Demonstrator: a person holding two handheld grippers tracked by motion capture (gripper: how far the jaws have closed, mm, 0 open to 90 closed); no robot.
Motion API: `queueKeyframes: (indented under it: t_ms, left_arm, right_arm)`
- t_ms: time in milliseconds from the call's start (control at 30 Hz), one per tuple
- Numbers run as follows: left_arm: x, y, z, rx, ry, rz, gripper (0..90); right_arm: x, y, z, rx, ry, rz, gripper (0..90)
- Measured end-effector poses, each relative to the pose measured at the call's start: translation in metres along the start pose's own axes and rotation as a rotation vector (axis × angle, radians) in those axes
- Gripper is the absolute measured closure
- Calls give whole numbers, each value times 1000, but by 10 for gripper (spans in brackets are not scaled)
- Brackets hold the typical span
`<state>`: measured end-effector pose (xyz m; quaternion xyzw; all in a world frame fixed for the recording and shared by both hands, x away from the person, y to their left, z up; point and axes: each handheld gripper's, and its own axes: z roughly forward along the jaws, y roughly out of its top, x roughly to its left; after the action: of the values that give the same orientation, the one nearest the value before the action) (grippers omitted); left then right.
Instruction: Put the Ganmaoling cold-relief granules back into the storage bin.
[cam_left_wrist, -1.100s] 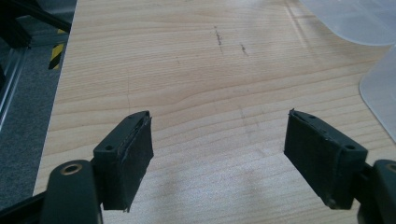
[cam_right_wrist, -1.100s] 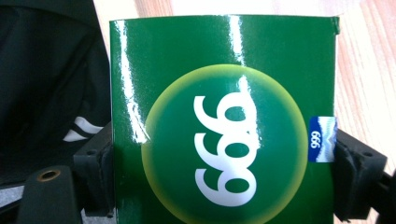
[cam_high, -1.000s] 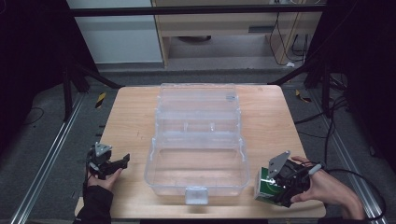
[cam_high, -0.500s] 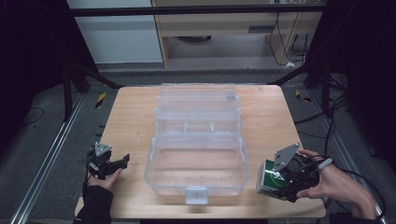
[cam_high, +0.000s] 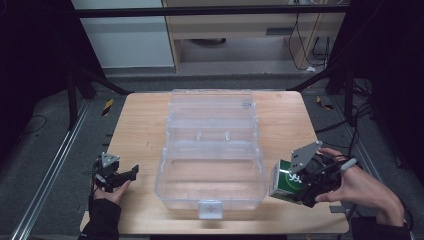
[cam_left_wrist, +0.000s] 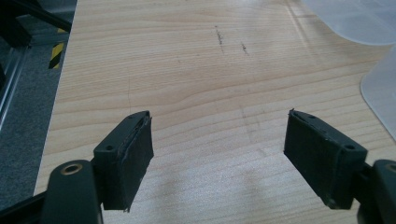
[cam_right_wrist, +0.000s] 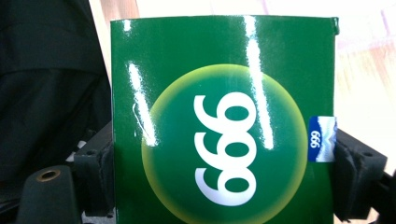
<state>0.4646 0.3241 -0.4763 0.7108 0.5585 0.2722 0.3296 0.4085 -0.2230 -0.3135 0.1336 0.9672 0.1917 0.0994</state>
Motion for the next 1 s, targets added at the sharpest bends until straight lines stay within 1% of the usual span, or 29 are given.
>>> queueKeyframes:
  t_ms: [33,67,100,233,333,367,467,500,700,733,767,833,1000]
  left_arm:
    - [0,0,0,0,0,0,231]
    - [0,0,0,0,0,-1,231]
    - [0,0,0,0,0,-1,232]
    - [0,0,0,-1,-1,-1,232]
    - [0,0,0,-2,-1,-1,232]
    - [0,0,0,-2,-1,-1,232]
    - [0,0,0,-3,0,1,232]
    - [0,0,0,-3,0,1,232]
    - [0,0,0,-2,1,1,232]
    - [0,0,0,-2,0,0,232]
    - [0,0,-1,-3,1,1,232]
    - [1,1,-1,-4,1,1,232]
    - [1,1,-1,-6,2,-1,233]
  right_arm:
    - [-1,5,0,-6,0,-9,162]
    - [-1,5,0,-6,0,-9,162]
    - [-3,10,-1,-14,-6,-17,163]
    - [-5,19,-1,-20,-8,-21,162]
    - [-6,29,0,-24,-6,-47,162]
    - [-6,29,0,-24,-6,-47,162]
    - [-9,39,3,-30,-3,-68,162]
    - [-9,39,3,-30,-3,-68,162]
    - [-11,53,8,-43,1,-82,161]
    - [-12,55,8,-43,6,-78,162]
    - [-12,57,10,-46,8,-86,162]
    - [-13,64,13,-38,13,-93,161]
    - [-14,71,18,-34,16,-99,161]
